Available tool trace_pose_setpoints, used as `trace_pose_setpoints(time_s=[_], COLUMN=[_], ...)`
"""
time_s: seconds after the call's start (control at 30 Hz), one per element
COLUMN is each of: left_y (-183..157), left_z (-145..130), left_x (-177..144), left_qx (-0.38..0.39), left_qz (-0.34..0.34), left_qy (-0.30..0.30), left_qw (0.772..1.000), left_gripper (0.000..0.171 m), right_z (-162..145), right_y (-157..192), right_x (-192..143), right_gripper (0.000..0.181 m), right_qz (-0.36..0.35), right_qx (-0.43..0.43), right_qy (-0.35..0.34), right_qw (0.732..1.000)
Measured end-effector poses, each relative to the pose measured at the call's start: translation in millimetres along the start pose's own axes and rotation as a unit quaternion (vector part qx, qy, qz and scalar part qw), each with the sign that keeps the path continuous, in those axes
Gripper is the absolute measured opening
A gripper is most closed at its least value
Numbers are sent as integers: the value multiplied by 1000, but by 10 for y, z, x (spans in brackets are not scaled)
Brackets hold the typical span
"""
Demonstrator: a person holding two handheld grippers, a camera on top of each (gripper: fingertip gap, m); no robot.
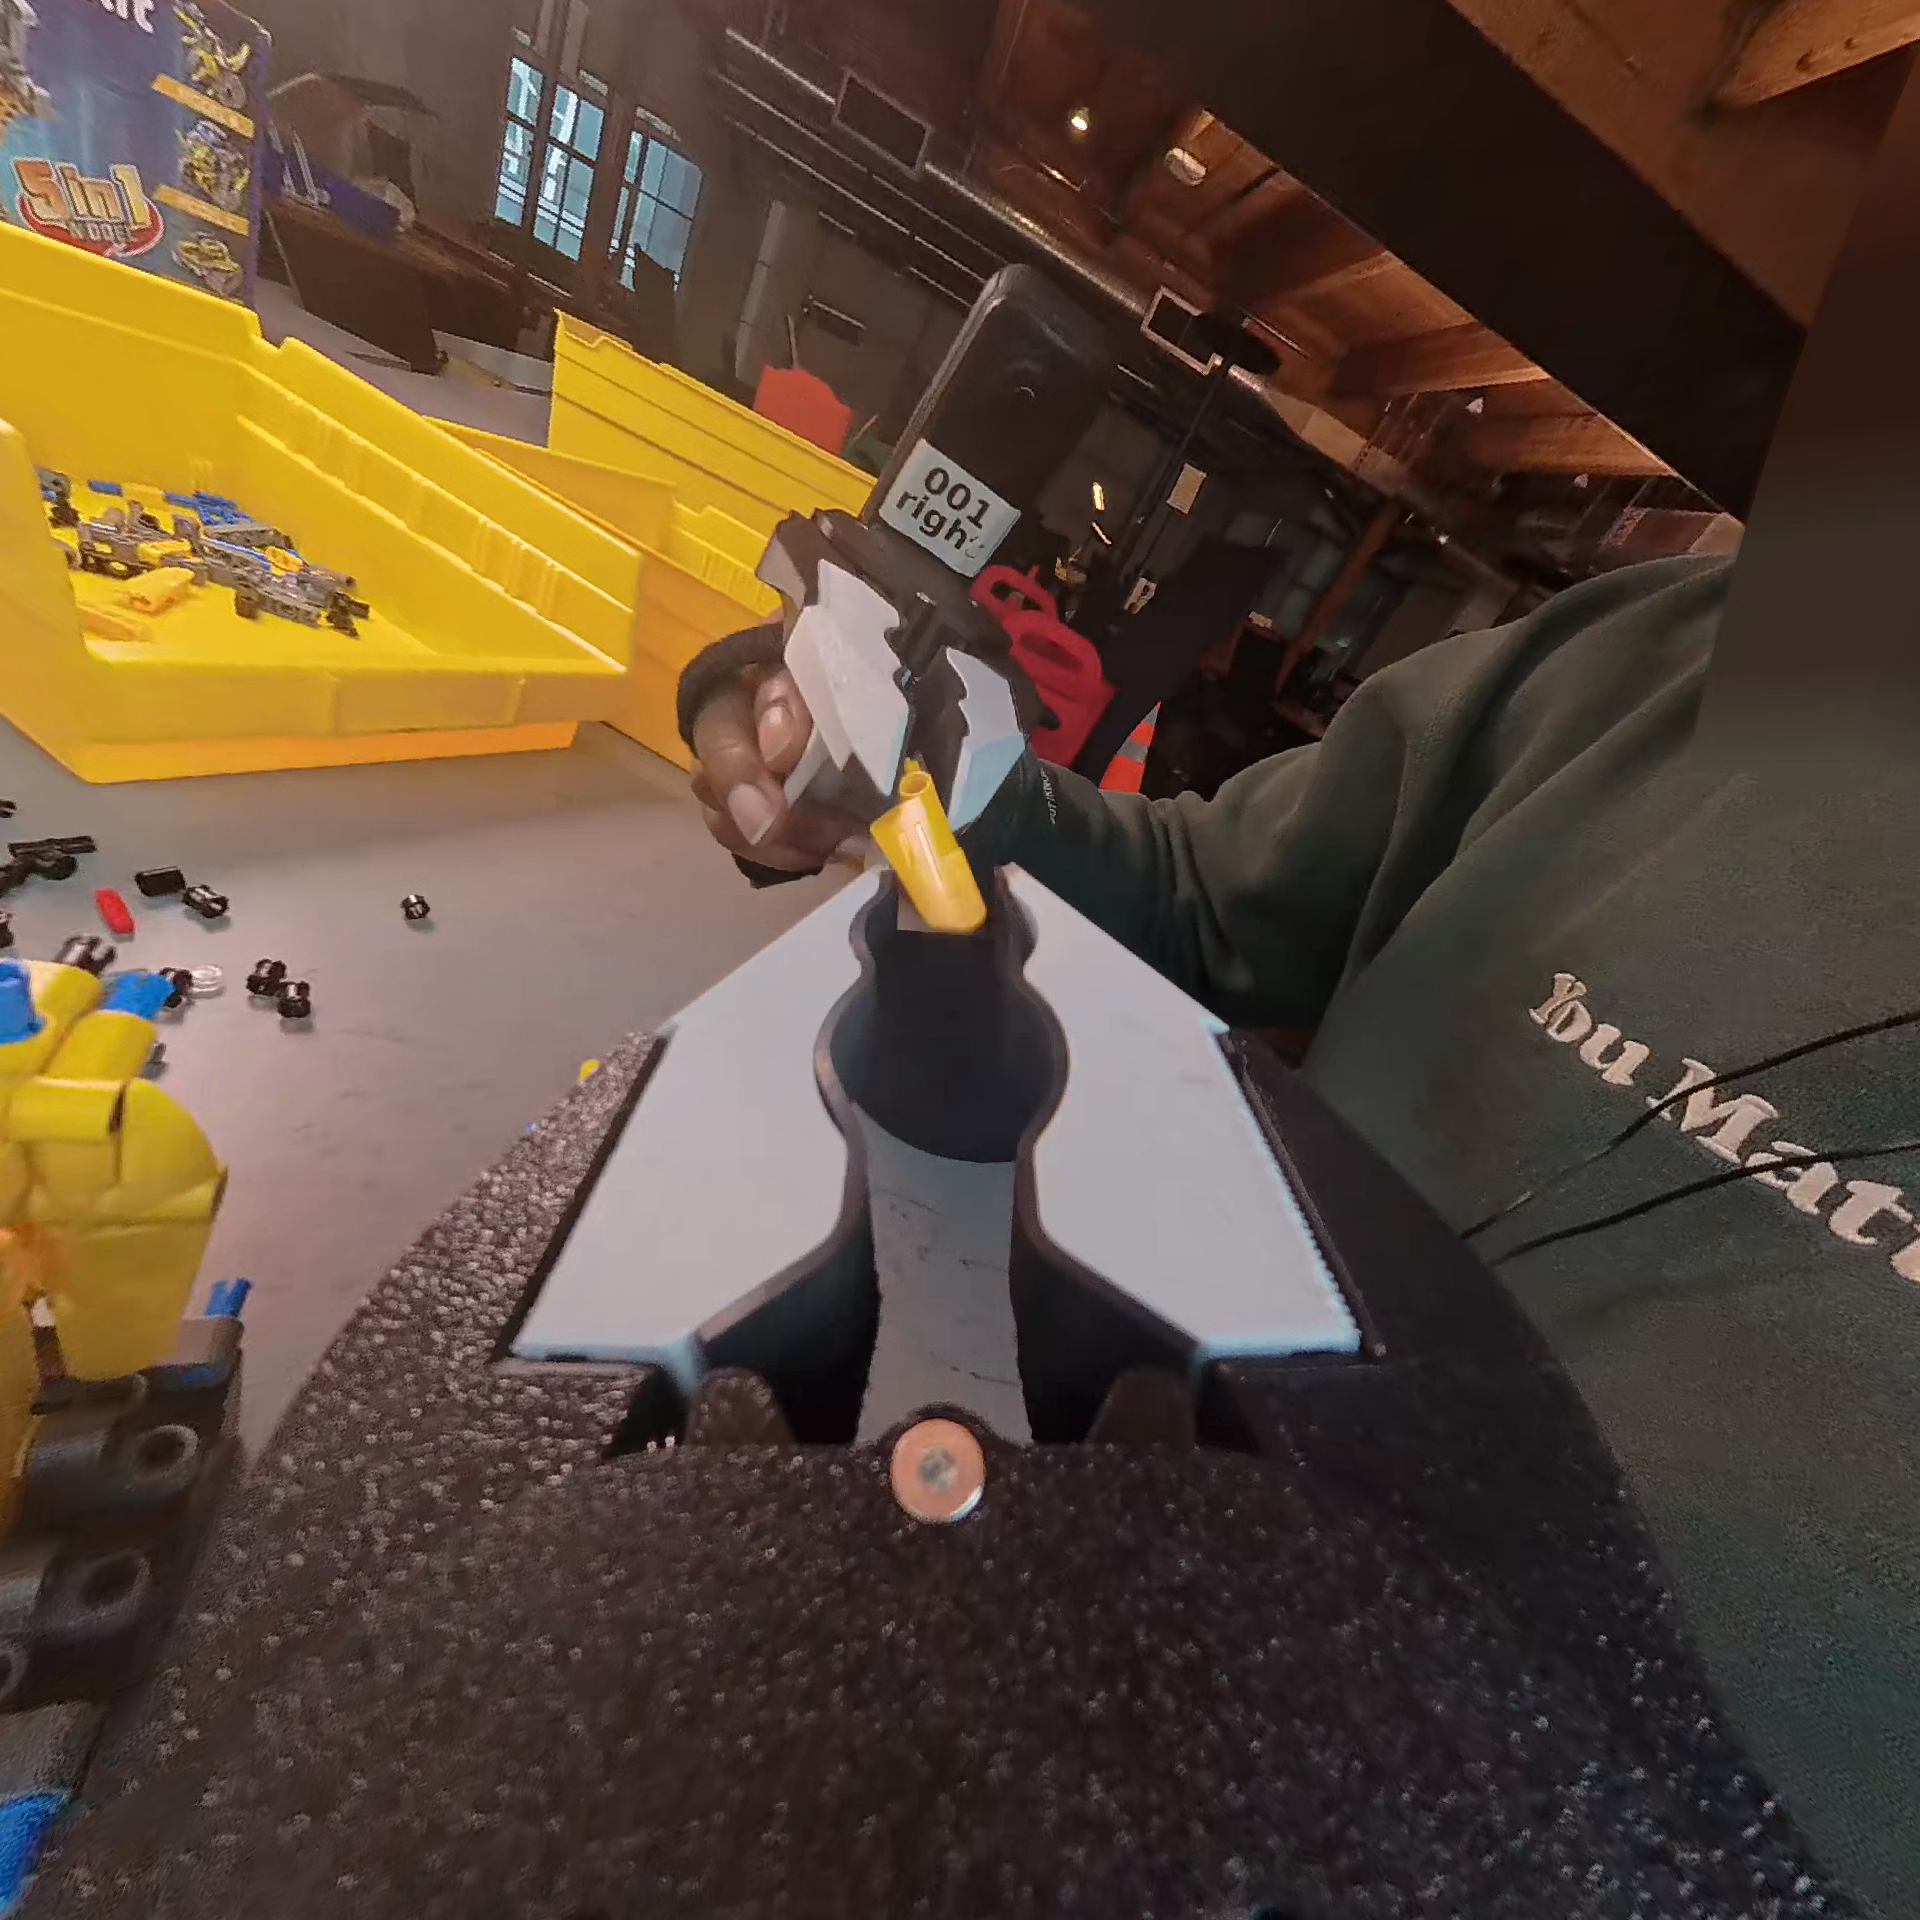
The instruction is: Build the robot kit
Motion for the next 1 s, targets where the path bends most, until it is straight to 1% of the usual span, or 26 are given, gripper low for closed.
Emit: trace_pose_setpoints(time_s=[0.13,0.3,0.43,0.5,0.6,0.73,0.8,0.87,0.93,1.0], left_y=[20,48,99,155,274,391,453,435,413,388], left_z=[-25,6,-25,-55,-135,-235,-254,-273,-305,-338], left_x=[4,-24,-30,-40,-69,-89,-108,-99,-77,-49], left_qx=[-6,-17,26,69,143,219,254,283,308,319], left_qz=[4,6,37,71,132,185,212,209,206,200], left_qy=[6,-6,17,40,93,152,172,187,202,210], left_qw=[1000,1000,999,994,976,946,928,917,907,902], left_gripper=[15,14,19,21,22,20,24,26,21,11], right_z=[-7,17,53,-7,-170,-273,-320,-323,-319,-355], right_y=[-10,-53,-127,-221,-325,-356,-319,-301,-281,-287], right_x=[5,-25,-62,-52,-19,5,16,24,30,41], right_gripper=[8,8,9,9,8,8,8,8,8,8], right_qz=[-4,-8,-19,-35,-47,-32,-20,-14,-4,-8], right_qx=[-5,2,32,77,179,307,320,333,351,356], right_qy=[1,-11,-21,3,51,60,72,72,72,78], right_qw=[1000,1000,999,996,981,949,944,940,934,931])
Point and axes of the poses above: each gripper's, where its closed fingertips meet, x out along the fingers, z out of its top, y = z × x across the jaws, the point moved 1 cm from there along -x, back along the fingers, and after that the axes turned 12 degrees about x, right-handed, at the moved point
